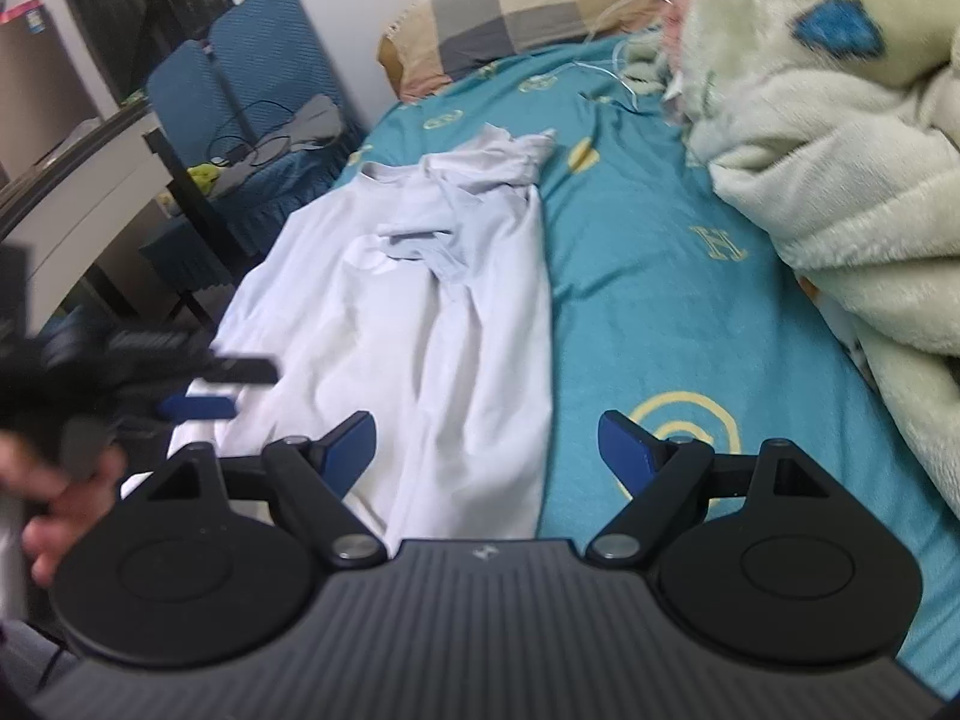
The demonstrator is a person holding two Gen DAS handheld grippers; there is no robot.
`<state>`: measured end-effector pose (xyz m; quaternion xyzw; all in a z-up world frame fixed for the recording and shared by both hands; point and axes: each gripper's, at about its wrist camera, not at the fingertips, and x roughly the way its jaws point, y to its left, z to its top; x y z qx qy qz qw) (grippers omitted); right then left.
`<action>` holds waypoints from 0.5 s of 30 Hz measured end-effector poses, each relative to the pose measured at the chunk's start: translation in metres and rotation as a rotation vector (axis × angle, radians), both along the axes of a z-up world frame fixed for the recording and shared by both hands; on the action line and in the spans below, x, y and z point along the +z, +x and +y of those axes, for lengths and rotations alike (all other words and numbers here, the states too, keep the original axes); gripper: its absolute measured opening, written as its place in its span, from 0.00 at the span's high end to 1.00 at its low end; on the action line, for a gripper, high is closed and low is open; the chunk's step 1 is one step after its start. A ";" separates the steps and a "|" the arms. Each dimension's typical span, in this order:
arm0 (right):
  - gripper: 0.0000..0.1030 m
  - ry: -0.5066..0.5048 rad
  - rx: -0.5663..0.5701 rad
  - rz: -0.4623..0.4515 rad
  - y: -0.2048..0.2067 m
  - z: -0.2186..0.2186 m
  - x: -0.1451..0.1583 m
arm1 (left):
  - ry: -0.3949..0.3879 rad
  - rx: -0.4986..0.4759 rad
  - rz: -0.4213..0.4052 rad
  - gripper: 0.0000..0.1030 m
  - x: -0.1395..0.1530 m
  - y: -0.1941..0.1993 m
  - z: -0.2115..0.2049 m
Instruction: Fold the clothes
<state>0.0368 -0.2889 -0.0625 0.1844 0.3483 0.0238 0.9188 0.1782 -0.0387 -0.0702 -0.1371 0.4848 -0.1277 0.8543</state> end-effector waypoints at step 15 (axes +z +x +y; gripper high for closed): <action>0.67 -0.070 0.118 0.098 0.030 0.052 -0.036 | -0.057 0.015 -0.110 0.40 -0.047 0.112 -0.069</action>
